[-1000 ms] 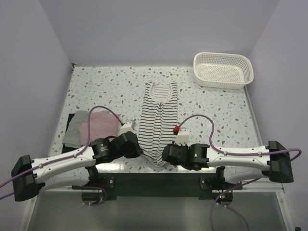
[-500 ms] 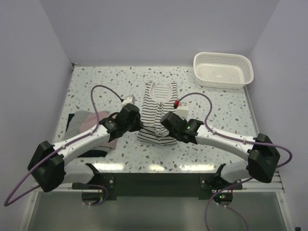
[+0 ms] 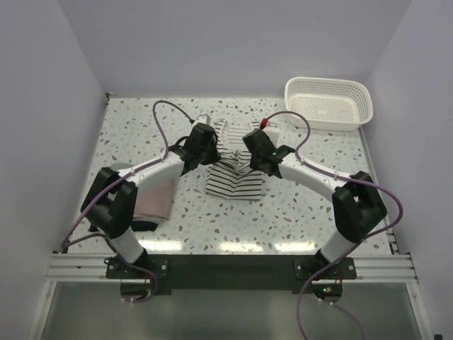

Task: Fold and stack the tank tops
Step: Fold the tank top

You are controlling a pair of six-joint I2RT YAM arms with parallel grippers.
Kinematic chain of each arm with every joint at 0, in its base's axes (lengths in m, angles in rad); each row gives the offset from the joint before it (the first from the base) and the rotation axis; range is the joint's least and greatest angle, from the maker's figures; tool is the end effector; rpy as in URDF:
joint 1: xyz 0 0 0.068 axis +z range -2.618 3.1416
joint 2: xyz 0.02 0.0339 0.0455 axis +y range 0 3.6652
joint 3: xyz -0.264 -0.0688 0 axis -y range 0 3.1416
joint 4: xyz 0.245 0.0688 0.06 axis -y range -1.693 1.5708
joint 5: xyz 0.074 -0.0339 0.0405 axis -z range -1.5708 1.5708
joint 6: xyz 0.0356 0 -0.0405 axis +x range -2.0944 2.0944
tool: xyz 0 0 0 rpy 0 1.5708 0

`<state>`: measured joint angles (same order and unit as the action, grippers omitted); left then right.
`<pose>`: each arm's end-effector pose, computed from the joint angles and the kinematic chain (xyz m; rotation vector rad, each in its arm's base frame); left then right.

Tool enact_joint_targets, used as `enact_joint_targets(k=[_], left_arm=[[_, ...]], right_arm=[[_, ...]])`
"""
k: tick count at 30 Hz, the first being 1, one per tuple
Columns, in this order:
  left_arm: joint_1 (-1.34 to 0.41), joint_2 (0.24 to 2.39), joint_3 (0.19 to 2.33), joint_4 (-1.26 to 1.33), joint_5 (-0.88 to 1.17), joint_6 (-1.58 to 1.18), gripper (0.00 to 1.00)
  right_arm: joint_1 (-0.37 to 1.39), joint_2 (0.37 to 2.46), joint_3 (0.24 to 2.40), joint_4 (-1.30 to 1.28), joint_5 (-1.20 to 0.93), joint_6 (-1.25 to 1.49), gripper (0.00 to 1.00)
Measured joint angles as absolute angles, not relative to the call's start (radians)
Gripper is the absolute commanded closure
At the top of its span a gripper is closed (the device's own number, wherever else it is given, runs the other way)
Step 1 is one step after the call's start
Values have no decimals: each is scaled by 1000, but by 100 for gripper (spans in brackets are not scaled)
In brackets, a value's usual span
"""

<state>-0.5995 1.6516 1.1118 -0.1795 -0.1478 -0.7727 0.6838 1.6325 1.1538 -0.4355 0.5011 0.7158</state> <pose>0.3039 -0.2013 0.2302 -0.2807 2.3244 -0.5382 0.2787 0.2051 0.2341 0.2404 2.3271 0.0550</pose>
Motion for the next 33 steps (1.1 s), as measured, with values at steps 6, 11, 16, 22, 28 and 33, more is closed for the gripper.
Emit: enact_joint_targets(k=[6, 11, 16, 22, 28, 33], left_arm=[[-549, 1785, 1203, -162, -112, -762, 100], [-510, 1844, 1237, -148, -89, -762, 100], [-472, 1867, 1251, -136, -64, -762, 100], [-451, 1892, 1293, -130, -42, -762, 100], [-429, 1943, 1329, -95, -4, -761, 93], [-405, 1987, 1343, -59, 30, -737, 69]], right_arm=[[606, 1732, 1241, -400, 445, 683, 100], [570, 1811, 1303, -379, 408, 670, 100], [552, 1863, 1333, -367, 382, 668, 100], [543, 1888, 1375, -366, 367, 669, 100], [524, 1941, 1443, -361, 347, 669, 100], [495, 1977, 1447, -355, 331, 674, 86]])
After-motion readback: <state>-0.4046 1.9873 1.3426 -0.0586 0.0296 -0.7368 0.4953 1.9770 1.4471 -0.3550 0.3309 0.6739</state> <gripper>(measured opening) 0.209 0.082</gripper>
